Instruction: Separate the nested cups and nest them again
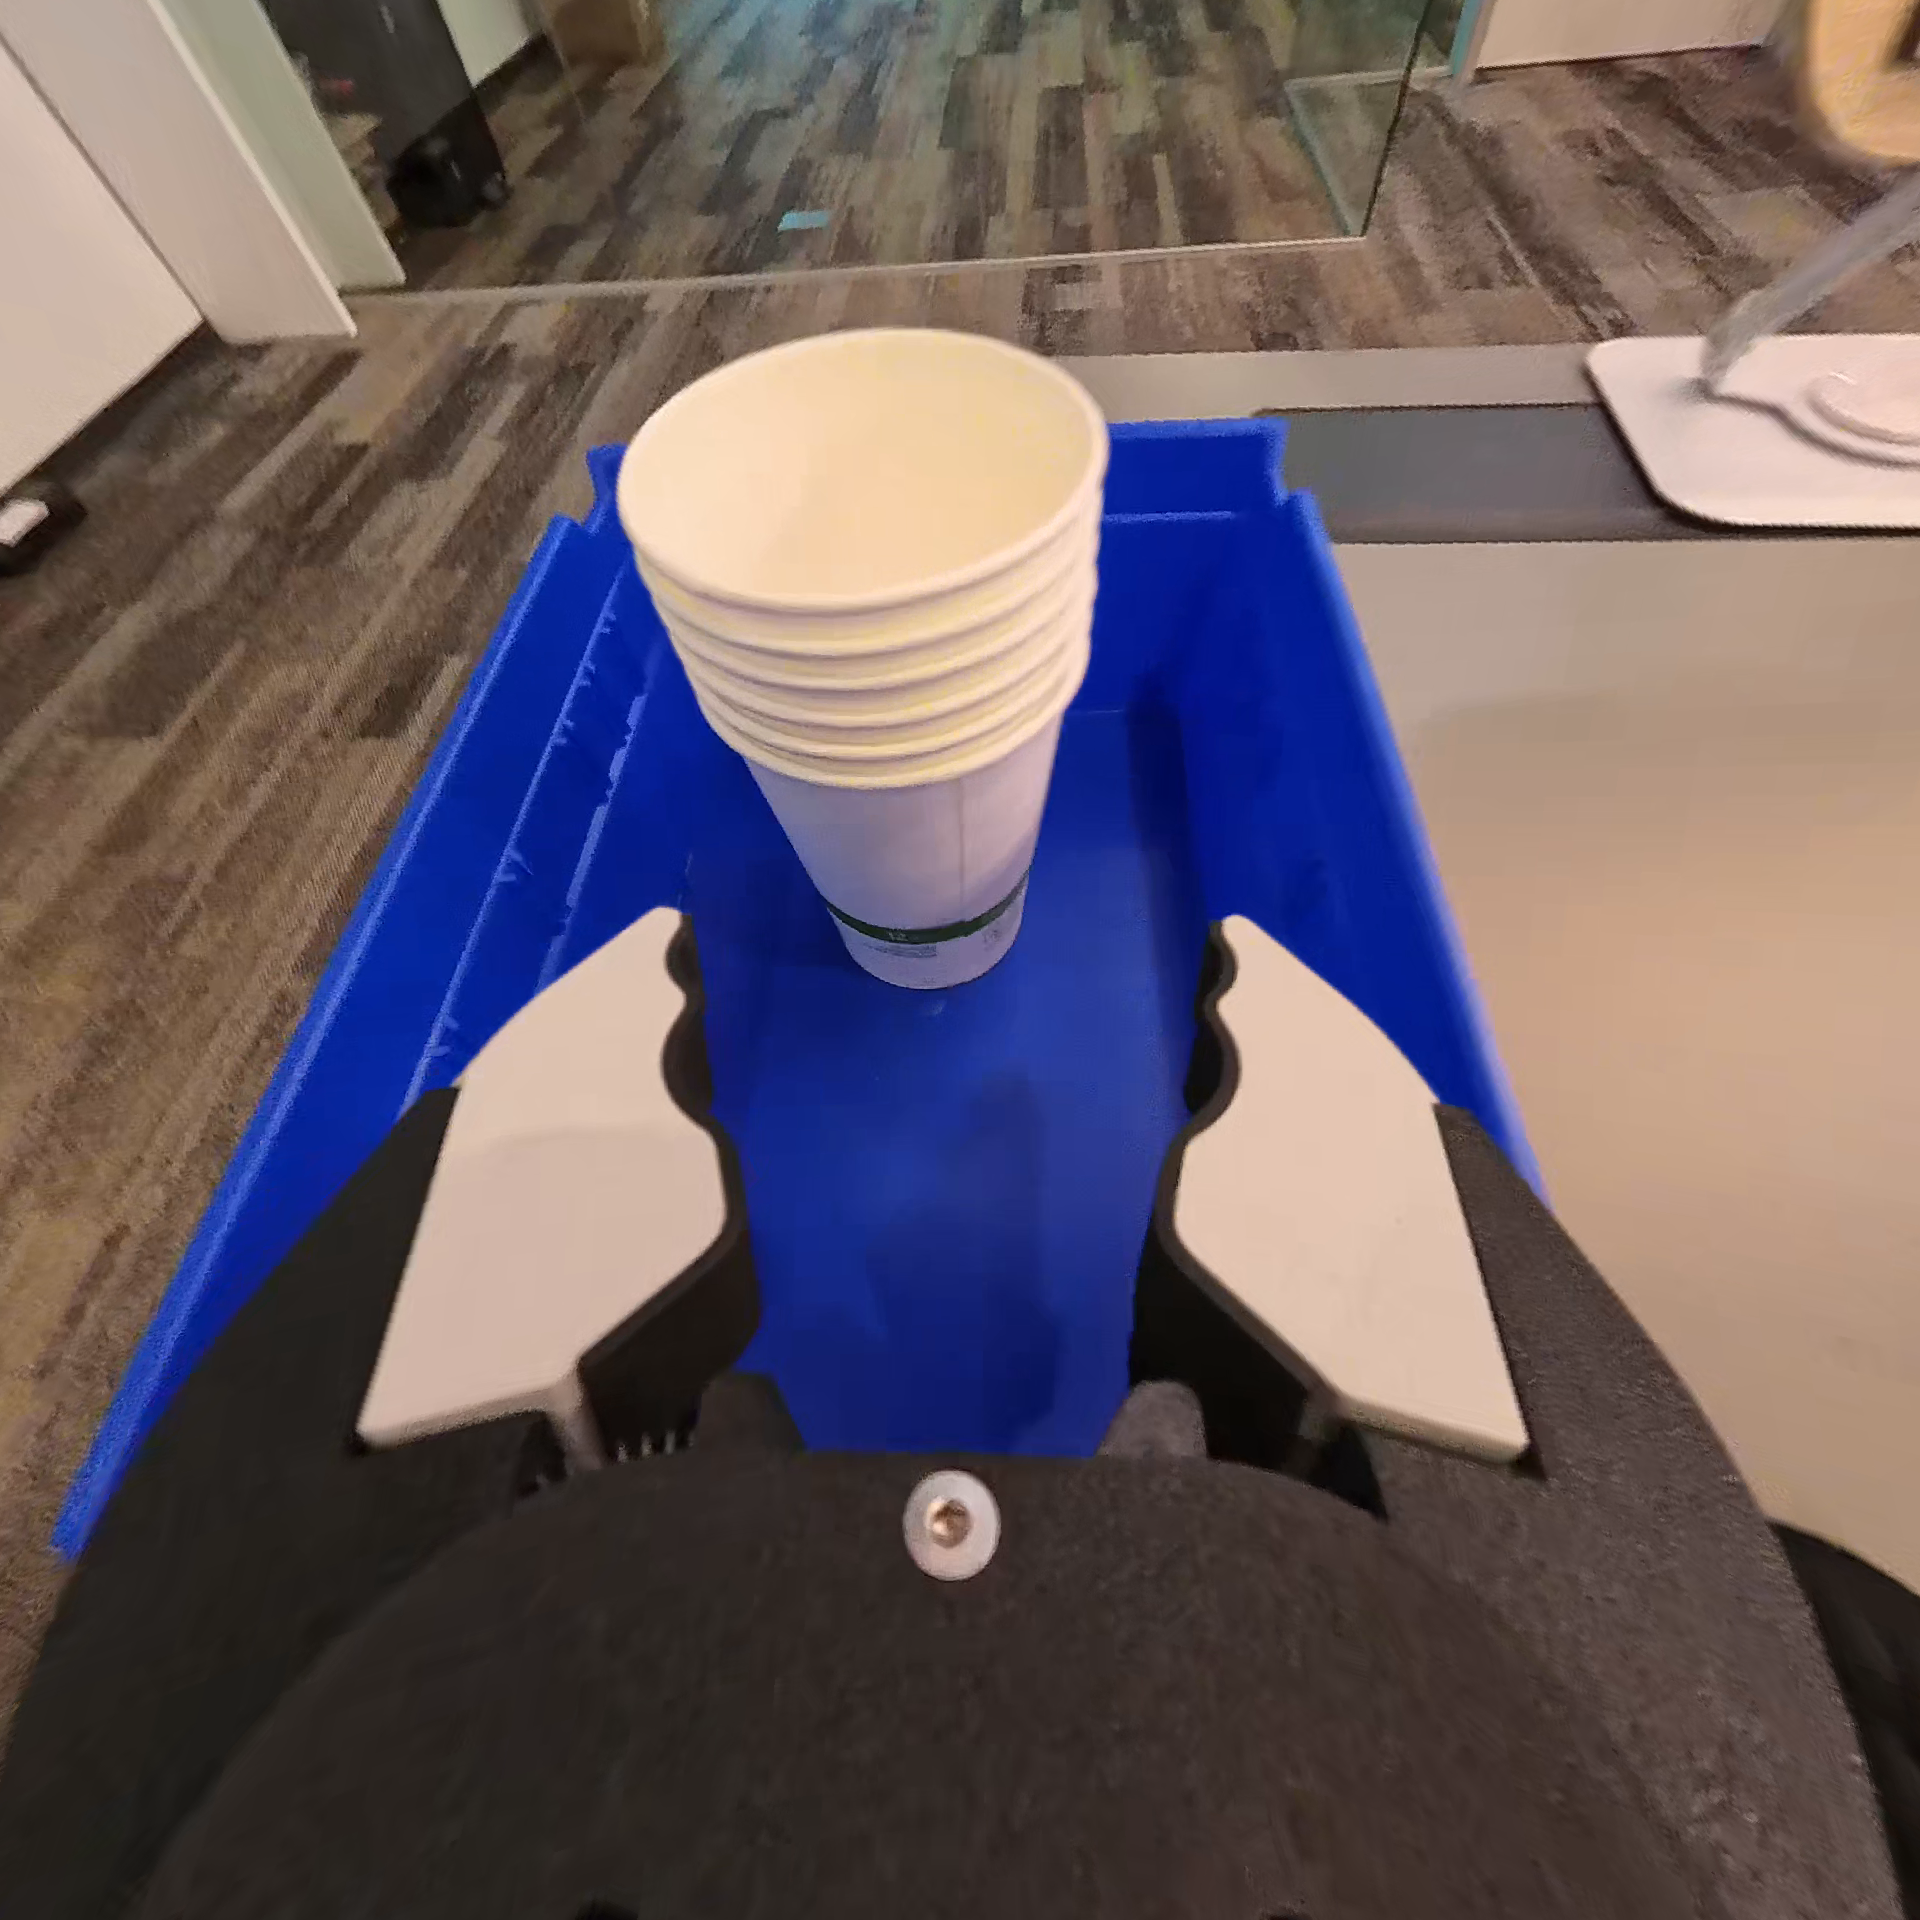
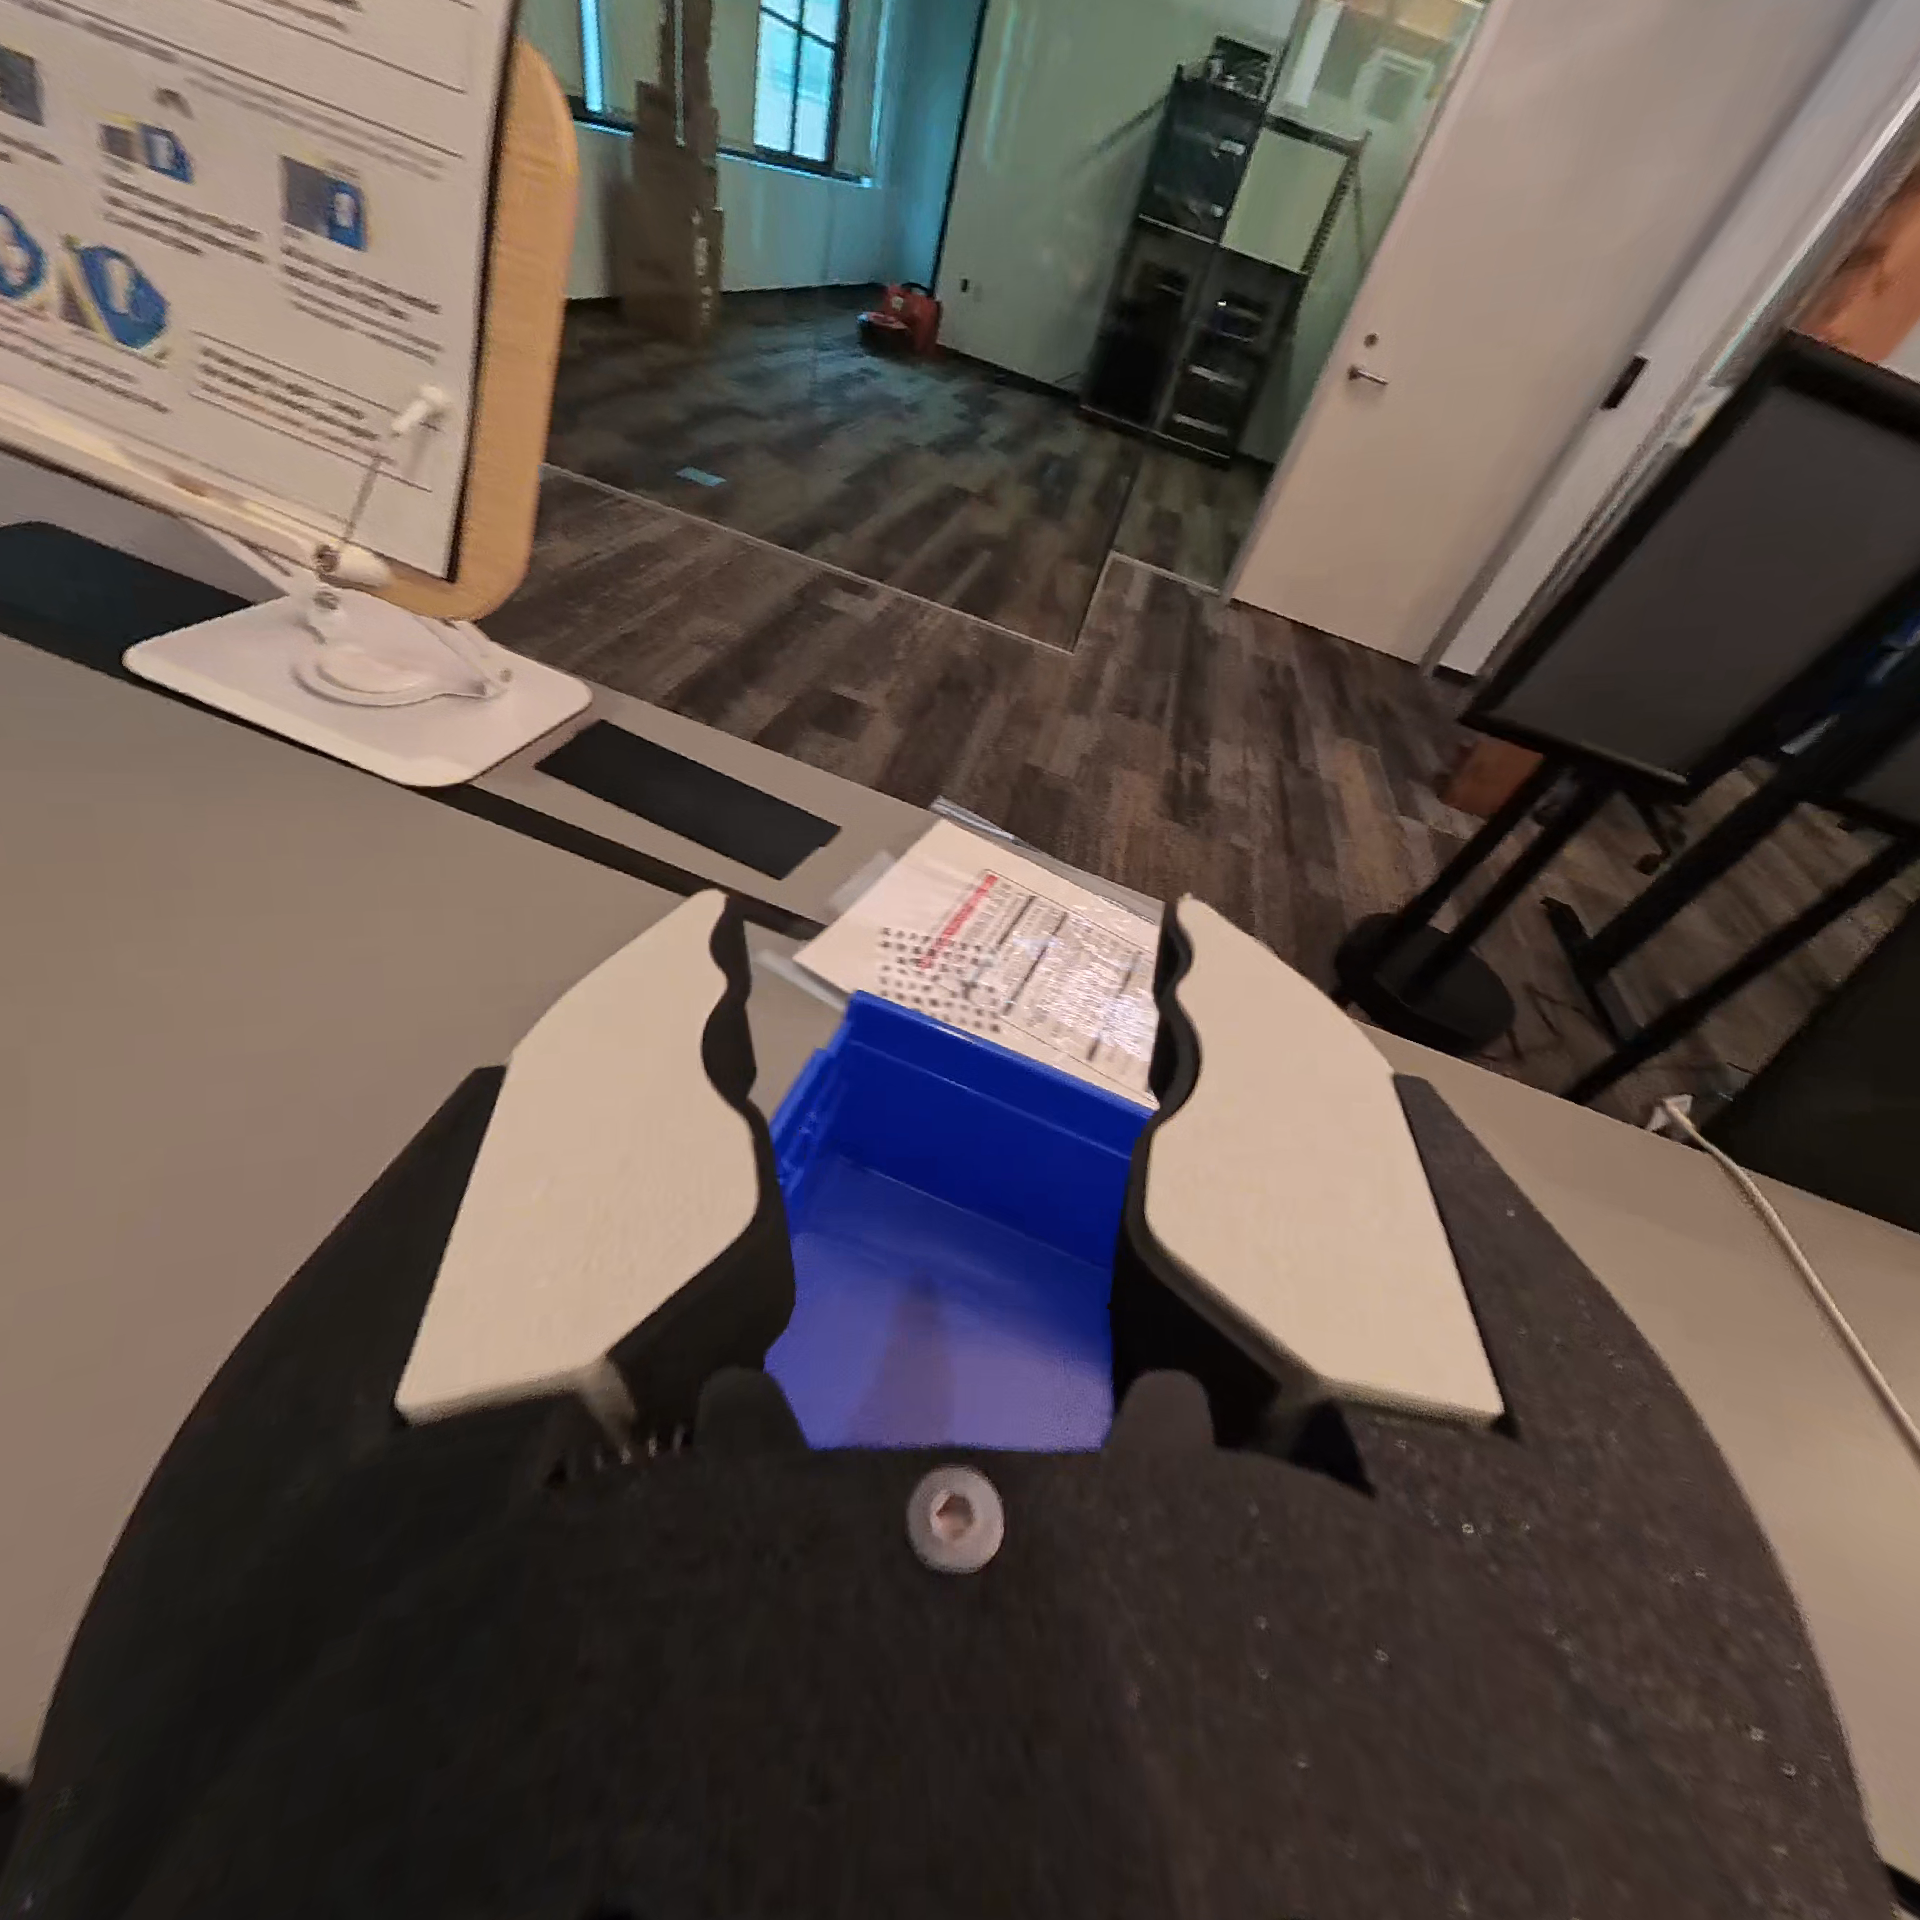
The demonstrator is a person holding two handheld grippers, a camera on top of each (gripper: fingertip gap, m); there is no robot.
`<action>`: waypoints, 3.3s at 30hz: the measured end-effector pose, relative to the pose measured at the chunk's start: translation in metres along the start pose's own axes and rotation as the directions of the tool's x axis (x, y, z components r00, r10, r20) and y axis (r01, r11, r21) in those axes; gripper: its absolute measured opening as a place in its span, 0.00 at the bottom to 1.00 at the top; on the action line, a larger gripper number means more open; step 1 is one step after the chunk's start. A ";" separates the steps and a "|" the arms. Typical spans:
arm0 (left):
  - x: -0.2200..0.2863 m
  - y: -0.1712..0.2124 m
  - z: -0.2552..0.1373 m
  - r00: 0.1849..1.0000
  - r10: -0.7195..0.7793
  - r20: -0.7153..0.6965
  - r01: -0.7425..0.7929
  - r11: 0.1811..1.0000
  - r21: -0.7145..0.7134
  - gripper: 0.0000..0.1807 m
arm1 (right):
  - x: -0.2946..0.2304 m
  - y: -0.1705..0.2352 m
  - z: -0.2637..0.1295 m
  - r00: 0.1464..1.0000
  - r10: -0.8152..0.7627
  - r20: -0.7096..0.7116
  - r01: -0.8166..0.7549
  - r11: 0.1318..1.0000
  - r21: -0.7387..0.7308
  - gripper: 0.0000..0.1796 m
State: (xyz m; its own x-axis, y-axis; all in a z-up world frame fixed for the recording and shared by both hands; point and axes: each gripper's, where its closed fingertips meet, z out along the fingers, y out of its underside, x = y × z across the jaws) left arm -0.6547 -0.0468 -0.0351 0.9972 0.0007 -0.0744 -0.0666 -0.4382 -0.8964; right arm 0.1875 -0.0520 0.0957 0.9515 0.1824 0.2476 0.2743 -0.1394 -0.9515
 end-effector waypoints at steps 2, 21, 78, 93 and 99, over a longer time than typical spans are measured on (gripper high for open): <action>-0.007 0.003 0.015 0.999 -0.038 0.020 0.038 0.999 -0.022 0.52 | -0.019 -0.005 0.004 0.999 -0.026 0.034 0.026 1.000 -0.001 0.42; -0.016 0.000 0.090 0.997 -0.070 0.027 0.070 0.998 -0.004 0.54 | -0.078 -0.039 0.009 0.983 -0.137 0.120 0.136 0.991 0.014 0.42; 0.315 -0.131 -0.112 0.669 0.427 -0.608 -0.076 0.853 0.516 0.53 | -0.435 -0.129 -0.006 0.357 0.043 0.933 -0.372 0.923 0.100 0.52; 0.410 -0.113 -0.124 0.532 0.521 -0.668 -0.147 0.833 0.533 0.53 | -0.433 -0.130 -0.007 0.369 -0.001 0.929 -0.324 0.937 0.130 0.54; 0.413 -0.108 -0.127 0.492 0.521 -0.698 -0.178 0.845 0.504 0.51 | -0.429 -0.124 -0.010 0.416 -0.090 0.905 -0.239 0.949 0.204 0.54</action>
State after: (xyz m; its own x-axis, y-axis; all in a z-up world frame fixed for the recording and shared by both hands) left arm -0.2310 -0.1136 0.0862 0.4796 -0.8547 -0.1985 -0.2509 0.0831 -0.9644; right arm -0.2533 -0.1228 0.1097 0.2455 0.9691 0.0233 0.0043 0.0229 -0.9997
